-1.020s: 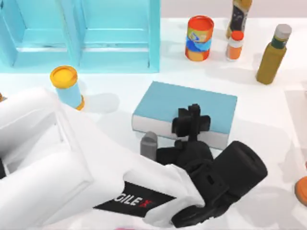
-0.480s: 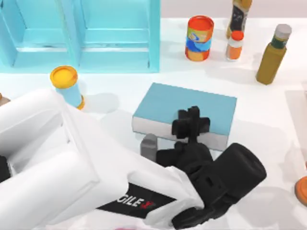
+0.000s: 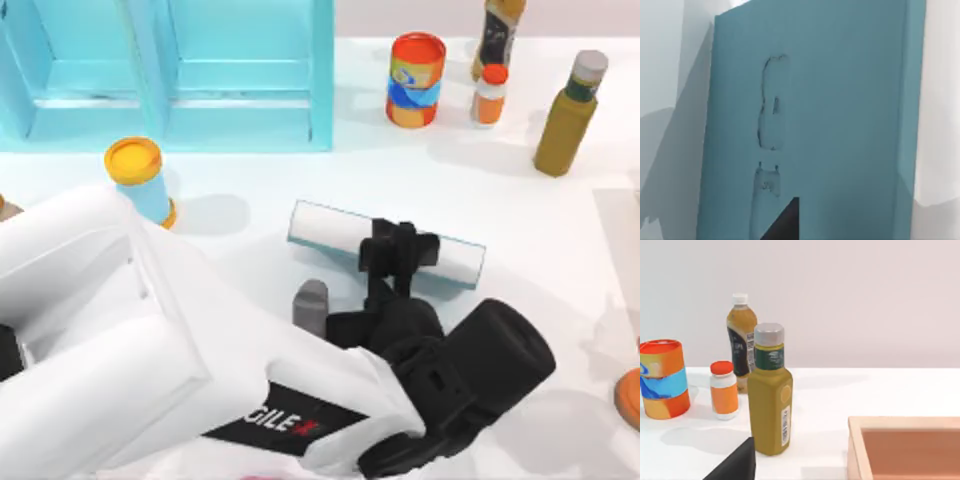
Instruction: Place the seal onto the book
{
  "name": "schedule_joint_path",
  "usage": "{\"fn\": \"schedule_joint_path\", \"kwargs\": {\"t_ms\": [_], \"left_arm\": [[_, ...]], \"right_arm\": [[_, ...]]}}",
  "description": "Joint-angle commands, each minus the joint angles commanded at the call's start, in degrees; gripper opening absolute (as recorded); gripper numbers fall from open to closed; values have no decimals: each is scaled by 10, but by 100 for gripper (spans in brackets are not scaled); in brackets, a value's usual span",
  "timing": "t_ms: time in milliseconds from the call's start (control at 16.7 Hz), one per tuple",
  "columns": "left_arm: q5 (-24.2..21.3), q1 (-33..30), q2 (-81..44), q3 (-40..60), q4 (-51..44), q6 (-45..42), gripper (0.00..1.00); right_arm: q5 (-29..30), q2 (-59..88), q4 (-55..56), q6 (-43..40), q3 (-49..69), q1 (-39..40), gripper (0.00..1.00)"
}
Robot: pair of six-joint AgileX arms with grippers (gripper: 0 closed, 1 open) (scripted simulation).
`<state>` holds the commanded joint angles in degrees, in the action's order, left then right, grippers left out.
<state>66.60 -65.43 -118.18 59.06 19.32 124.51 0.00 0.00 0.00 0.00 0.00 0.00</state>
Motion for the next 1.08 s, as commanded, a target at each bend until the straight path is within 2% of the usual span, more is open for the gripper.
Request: {"fn": "schedule_joint_path", "kwargs": {"t_ms": [60,120,720,900,1080], "left_arm": [[0,0,0,0,0,0,98],[0,0,0,0,0,0,100],[0,-2,-2,-1,-5,5,100],[1,-16,-9,3,-49,47,100],[3,-43,-15,16,-133,123,100]], "right_arm": [[0,0,0,0,0,0,100],[0,0,0,0,0,0,100],[0,0,0,0,0,0,100],[0,0,0,0,0,0,100],[0,0,0,0,0,0,100]]}}
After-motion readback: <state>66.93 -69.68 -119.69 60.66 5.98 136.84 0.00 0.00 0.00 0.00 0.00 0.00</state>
